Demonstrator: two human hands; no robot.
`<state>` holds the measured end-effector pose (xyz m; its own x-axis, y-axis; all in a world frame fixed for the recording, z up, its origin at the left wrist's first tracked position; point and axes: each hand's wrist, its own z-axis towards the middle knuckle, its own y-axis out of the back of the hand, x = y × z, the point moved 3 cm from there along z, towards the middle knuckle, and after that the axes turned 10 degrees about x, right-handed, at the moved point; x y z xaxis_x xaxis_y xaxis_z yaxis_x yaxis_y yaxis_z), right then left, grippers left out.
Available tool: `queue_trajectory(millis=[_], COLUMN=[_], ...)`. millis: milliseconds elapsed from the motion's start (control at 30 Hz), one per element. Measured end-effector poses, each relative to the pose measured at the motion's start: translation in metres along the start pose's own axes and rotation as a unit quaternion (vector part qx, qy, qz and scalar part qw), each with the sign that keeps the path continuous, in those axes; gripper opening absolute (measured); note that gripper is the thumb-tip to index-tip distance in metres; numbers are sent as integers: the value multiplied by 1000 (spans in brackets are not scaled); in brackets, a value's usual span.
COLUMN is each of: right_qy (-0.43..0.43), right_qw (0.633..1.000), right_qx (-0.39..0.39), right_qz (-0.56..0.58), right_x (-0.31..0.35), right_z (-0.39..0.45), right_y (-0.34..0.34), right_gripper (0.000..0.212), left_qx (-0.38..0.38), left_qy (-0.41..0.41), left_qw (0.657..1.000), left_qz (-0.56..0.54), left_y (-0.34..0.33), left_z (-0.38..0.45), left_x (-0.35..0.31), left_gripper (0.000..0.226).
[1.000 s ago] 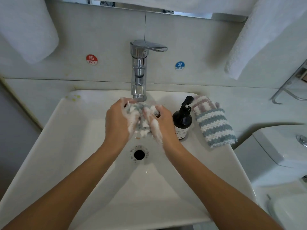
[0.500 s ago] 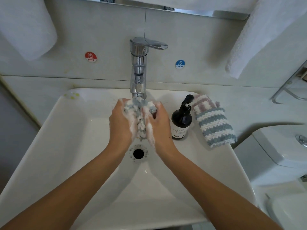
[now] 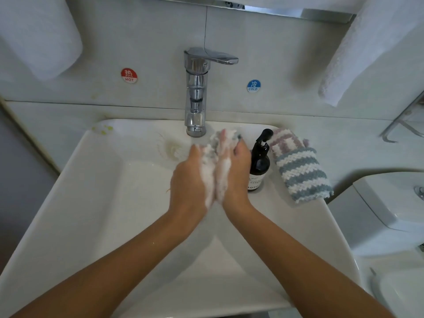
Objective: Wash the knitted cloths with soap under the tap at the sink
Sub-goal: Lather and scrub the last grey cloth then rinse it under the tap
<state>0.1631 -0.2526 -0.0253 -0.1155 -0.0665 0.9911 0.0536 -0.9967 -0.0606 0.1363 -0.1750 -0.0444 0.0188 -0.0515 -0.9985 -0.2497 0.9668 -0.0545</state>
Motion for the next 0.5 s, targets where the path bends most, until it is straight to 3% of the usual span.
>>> queue_trajectory(millis=[67, 133, 167, 233, 333, 400, 500], right_qy=[-6, 2, 7, 13, 20, 26, 34], right_qw=[999, 999, 999, 999, 1000, 999, 995], right_qx=[-33, -46, -45, -36, -10, 20, 80], right_qz=[15, 8, 5, 5, 18, -25, -58], right_x=[4, 6, 8, 10, 11, 9, 5], right_z=[5, 7, 7, 6, 2, -5, -21], right_y=[10, 14, 14, 11, 5, -1, -10], right_gripper=[33, 28, 26, 28, 32, 29, 25], left_qx=[30, 41, 41, 39, 8, -18, -78], left_qy=[-10, -75, -105, -120, -74, -93, -142], left_qw=[998, 987, 979, 983, 997, 995, 978], left_qz=[53, 133, 168, 134, 28, 34, 130], left_y=[-7, -6, -5, -3, -2, 2, 13], left_z=[-7, -8, -8, -9, -11, -8, 4], left_x=[0, -2, -2, 1, -4, -13, -21], left_gripper=[34, 16, 24, 33, 19, 15, 12])
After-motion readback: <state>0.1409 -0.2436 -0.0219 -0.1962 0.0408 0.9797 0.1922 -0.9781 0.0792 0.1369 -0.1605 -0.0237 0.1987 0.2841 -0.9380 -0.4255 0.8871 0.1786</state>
